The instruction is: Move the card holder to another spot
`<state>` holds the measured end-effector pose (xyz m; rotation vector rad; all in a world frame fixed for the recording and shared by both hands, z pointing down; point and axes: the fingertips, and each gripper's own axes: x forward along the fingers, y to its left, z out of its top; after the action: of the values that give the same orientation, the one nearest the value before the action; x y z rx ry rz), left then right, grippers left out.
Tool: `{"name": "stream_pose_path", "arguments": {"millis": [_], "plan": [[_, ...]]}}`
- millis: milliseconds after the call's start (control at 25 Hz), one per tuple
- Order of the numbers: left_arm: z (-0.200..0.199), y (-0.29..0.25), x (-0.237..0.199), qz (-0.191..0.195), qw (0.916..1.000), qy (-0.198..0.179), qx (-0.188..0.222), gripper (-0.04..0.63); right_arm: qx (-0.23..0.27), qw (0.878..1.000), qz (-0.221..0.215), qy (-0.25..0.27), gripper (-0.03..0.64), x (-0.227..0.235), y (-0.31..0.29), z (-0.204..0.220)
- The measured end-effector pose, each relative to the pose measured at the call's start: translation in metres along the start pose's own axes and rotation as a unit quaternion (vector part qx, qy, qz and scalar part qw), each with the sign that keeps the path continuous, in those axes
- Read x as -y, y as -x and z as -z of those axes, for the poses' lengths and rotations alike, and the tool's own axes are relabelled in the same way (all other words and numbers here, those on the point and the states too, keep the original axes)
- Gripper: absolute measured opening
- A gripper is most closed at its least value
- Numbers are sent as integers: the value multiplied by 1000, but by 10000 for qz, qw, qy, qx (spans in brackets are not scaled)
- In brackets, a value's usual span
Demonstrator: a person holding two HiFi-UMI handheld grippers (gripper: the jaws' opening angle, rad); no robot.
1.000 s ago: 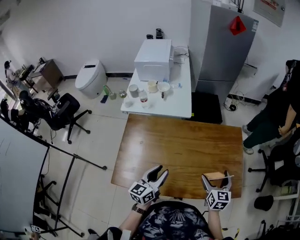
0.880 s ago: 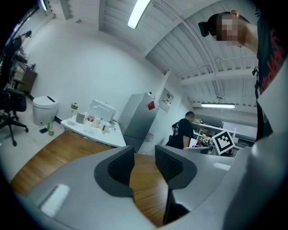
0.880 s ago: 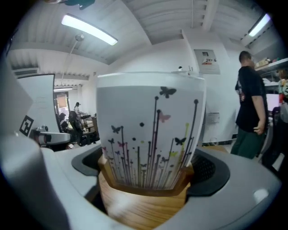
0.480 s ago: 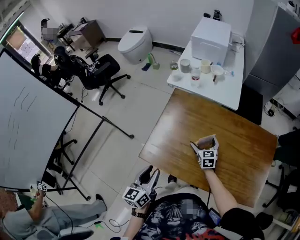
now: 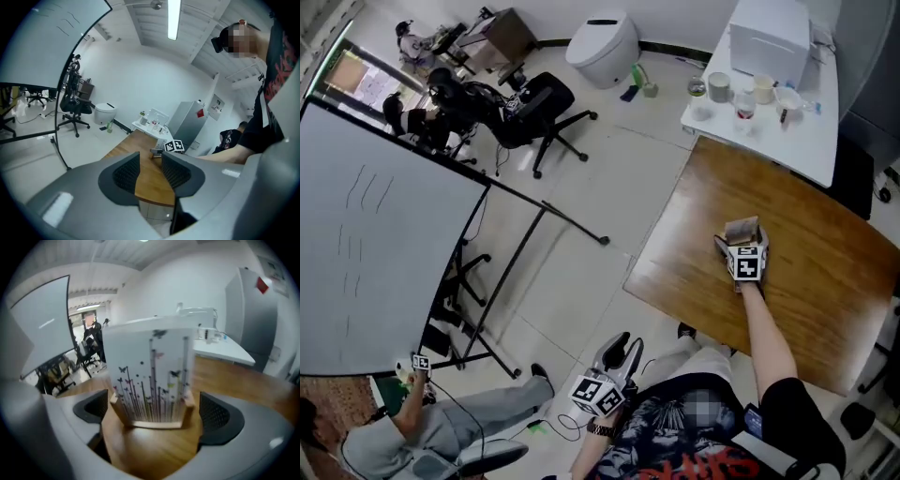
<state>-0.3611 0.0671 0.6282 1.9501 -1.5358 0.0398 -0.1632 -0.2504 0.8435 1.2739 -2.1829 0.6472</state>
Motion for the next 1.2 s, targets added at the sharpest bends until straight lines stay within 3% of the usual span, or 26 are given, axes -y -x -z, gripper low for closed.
{"name": "stream_pose_path", "arguments": {"millis": [80,200,240,320,440,560,720,840,1200], "plan": [[-4,-21,5,352,9994,-47,-56,120,291,9954,-149,-902,581,7,39,6],[-6,-65,35,1321,9909,-205,-185,120,1108,9708,107,-2124,573,48,162,36],[-7,-77,50,1666,9850,-350,-288,120,1330,9661,395,-2179,521,62,212,46],[-11,-96,82,2294,9688,-772,-526,120,1557,9632,1070,-1909,325,81,305,58],[-16,-117,123,3083,9402,-1254,-720,120,1610,9621,1758,-1324,171,84,405,58],[-10,-134,168,3705,9136,-1436,-863,120,1953,9425,2309,-1420,14,76,465,52],[7,-136,242,4097,8940,-1535,-969,120,2490,9178,2337,-2026,3,77,491,50],[17,-138,264,4130,8929,-1494,-995,120,2401,9254,2175,-1969,3,82,482,49],[9,-145,267,3823,9083,-1498,-807,120,2398,9395,1751,-1707,3,91,467,28]]}}
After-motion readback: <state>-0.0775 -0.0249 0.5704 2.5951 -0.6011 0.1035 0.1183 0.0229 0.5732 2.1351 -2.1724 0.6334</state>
